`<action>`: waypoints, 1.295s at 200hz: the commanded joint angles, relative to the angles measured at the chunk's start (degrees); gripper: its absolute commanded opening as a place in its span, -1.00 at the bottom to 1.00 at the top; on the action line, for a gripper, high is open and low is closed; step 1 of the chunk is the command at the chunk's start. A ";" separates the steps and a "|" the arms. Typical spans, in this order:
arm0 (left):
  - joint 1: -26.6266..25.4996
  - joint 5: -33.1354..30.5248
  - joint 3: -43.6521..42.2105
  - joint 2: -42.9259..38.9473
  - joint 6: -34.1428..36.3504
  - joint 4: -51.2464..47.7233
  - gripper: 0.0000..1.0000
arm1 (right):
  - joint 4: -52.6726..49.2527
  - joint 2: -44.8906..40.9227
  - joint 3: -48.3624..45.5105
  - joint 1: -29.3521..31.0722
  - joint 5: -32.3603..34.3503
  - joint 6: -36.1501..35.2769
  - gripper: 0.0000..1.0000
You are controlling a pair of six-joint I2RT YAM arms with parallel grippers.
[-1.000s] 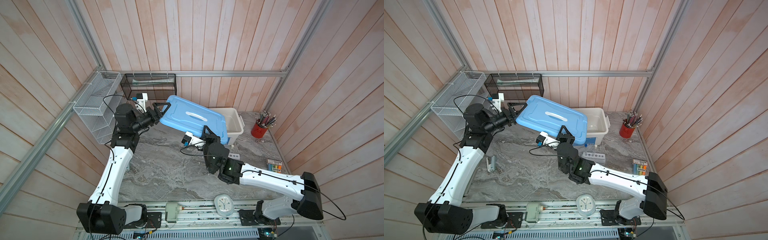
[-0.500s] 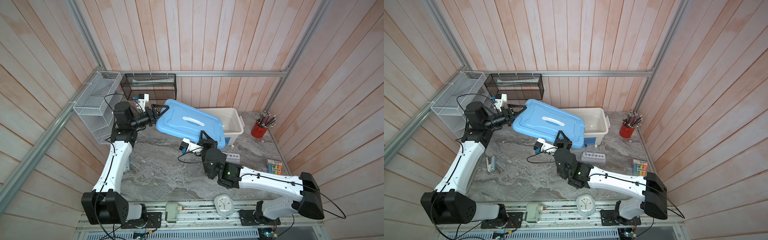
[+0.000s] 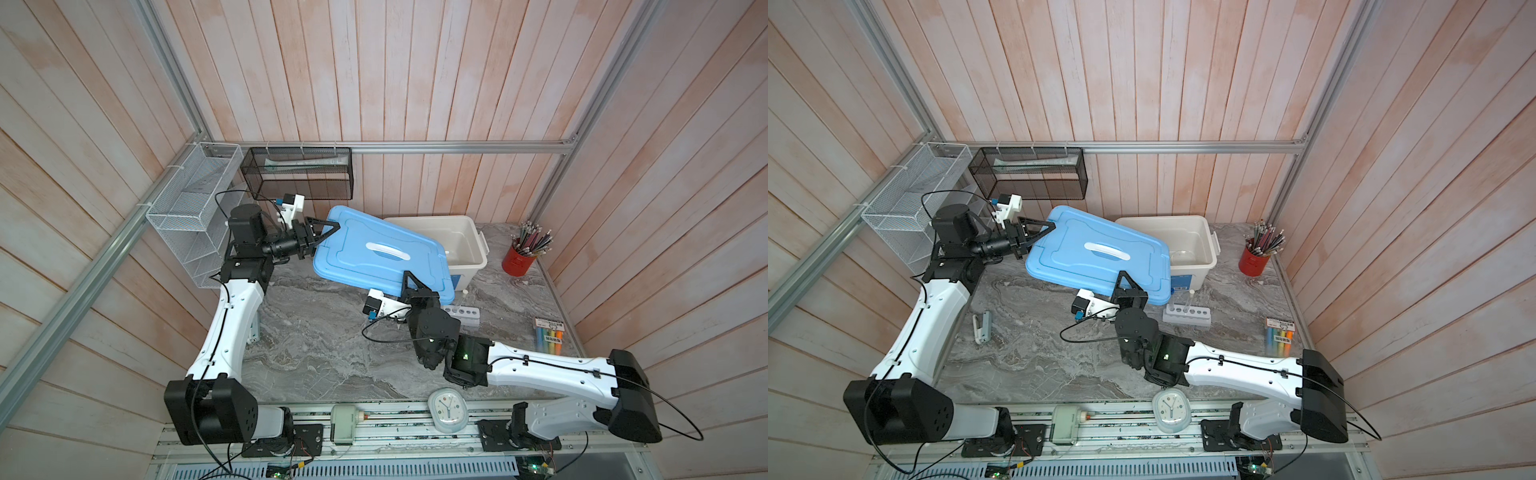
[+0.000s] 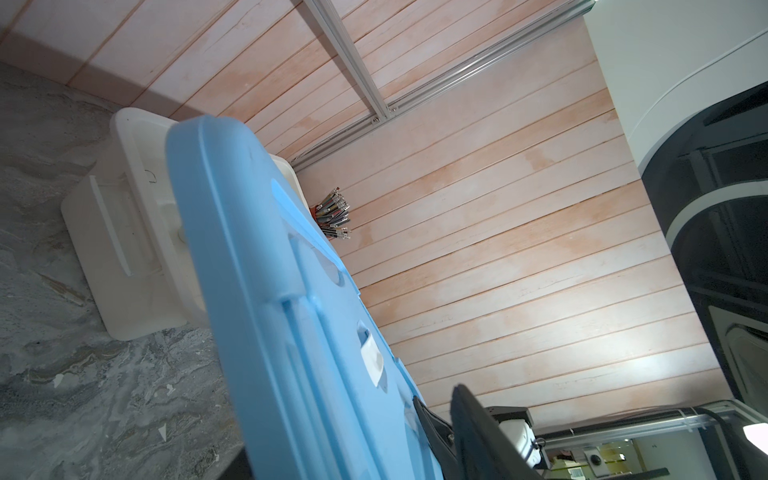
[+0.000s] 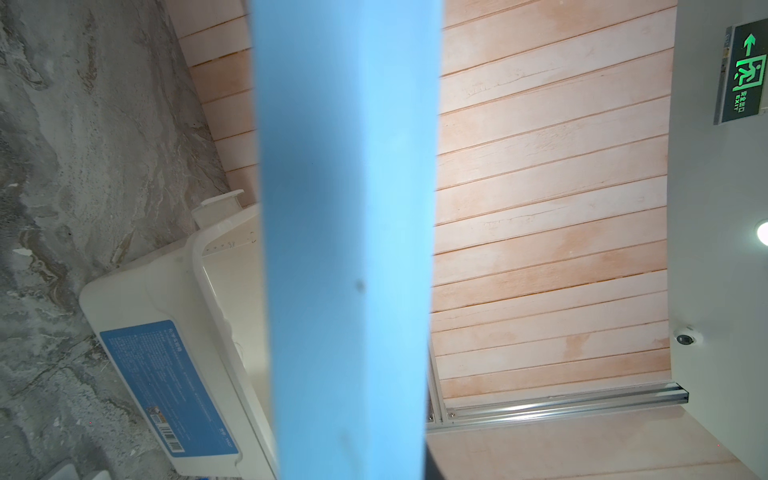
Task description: Organize the chemistry lab equipment
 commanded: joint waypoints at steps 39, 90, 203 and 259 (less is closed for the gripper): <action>-0.15 1.97 -1.16 -0.97 1.98 1.88 -0.06 | -0.45 -0.44 -3.08 3.03 -3.60 -2.62 -1.00; -0.12 2.23 -2.53 -1.54 1.11 3.11 -0.41 | 1.01 -0.75 -3.43 4.12 -3.77 -2.88 -0.99; -0.07 2.59 -3.76 -2.29 -2.07 7.34 -0.87 | 2.97 -1.28 -5.76 4.32 -2.04 1.51 0.27; 2.83 1.96 -3.98 -3.26 -9.74 17.83 -0.92 | -0.04 -3.43 -5.63 2.99 -0.69 10.98 0.63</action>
